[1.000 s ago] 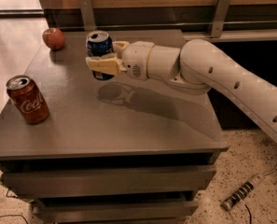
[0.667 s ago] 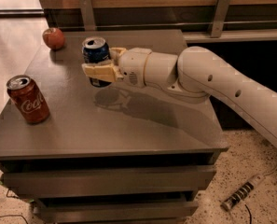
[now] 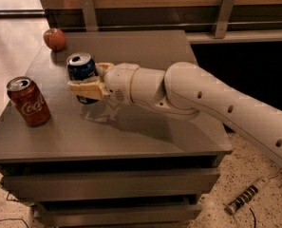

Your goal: Move pepsi can near coke can

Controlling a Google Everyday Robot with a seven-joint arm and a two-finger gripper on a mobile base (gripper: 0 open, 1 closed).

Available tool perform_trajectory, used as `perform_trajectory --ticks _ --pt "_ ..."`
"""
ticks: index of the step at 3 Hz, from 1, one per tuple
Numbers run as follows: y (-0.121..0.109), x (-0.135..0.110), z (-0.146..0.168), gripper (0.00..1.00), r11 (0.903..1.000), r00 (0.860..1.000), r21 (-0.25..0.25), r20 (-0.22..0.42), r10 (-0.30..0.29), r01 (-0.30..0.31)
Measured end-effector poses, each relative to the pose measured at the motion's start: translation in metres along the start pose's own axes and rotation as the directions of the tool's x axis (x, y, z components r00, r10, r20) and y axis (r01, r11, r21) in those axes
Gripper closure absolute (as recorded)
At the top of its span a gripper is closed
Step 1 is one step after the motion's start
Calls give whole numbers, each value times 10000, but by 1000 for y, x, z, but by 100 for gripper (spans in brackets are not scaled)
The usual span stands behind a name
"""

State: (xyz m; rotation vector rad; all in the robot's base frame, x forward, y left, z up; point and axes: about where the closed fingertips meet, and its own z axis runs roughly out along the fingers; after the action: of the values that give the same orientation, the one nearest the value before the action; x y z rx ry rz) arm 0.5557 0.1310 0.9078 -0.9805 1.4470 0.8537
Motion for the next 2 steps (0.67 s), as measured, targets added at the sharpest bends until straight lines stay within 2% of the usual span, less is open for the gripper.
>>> perform_trajectory --ticks 2 --pt "24 22 18 100 9994 9999 -331 -33 102 -103"
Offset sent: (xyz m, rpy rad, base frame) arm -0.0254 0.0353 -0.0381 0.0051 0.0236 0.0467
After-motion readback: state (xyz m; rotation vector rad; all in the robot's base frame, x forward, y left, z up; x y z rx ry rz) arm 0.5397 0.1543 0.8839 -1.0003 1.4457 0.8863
